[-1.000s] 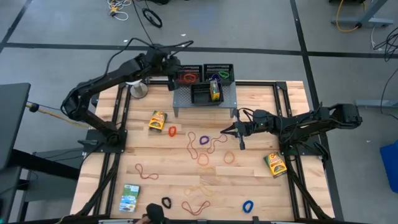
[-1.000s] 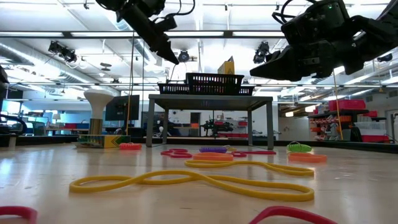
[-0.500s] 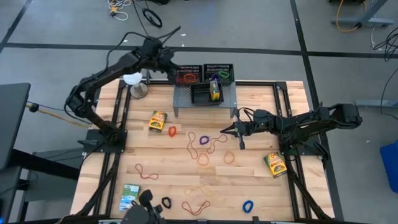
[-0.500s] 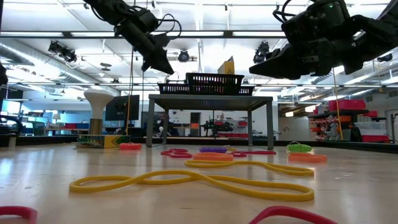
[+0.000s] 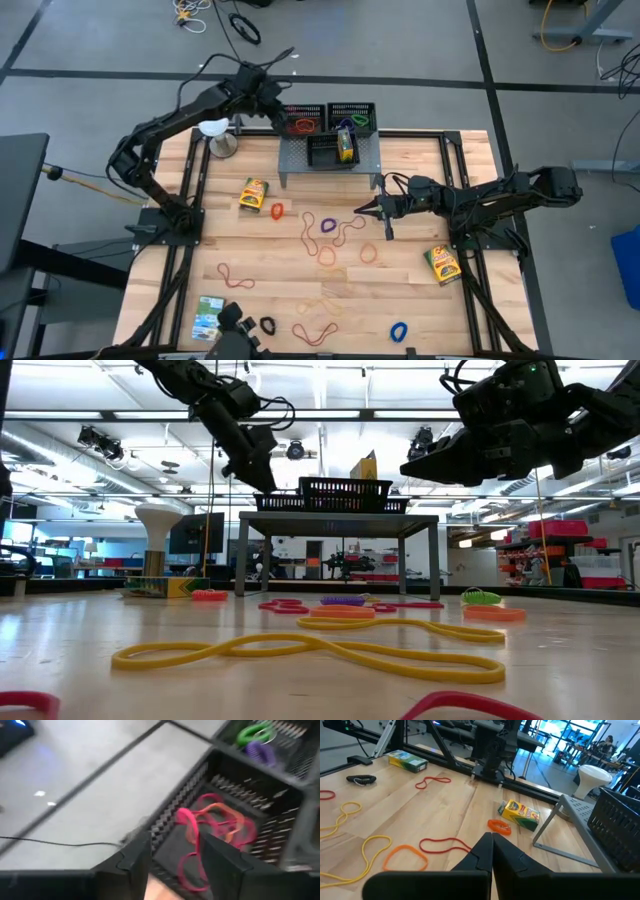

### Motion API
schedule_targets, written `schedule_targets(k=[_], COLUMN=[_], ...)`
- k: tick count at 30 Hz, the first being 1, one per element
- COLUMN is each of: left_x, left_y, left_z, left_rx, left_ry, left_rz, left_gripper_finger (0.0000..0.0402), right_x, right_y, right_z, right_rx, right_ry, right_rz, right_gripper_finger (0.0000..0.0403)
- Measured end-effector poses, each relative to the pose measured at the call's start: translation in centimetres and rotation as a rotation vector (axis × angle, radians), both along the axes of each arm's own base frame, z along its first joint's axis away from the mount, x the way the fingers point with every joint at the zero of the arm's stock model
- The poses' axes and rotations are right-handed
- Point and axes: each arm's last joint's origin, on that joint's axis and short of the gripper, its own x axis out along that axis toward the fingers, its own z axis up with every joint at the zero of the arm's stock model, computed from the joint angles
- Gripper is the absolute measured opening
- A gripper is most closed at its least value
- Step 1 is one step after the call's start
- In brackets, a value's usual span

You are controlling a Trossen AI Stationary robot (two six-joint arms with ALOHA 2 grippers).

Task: Pick & Place Office Desk Supplies
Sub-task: Put the red rubber band into the top left black basket on the shelf

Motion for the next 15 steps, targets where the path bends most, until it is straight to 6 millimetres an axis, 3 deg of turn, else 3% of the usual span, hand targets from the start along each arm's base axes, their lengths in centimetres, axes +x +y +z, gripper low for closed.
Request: schedule_targets(k=[8, 15], left_x=[1.5, 1.1], left_y=[-1.9, -1.3], left_z=[0.1, 1.4], left_rx=[0.099, -0.229], left_ry=[0.094, -0.213], left_rz=[-0.090, -0.122], left_gripper_finger=[0.0224, 0.0205], right_x=[0.0, 0.0], right_y=[0.0, 0.0], right_z=[0.0, 0.0], right_rx=[-0.003, -0.003], right_ry=[-0.001, 0.000], right_rz=[0.001, 0.001], right_gripper_finger=[0.0007, 0.0007])
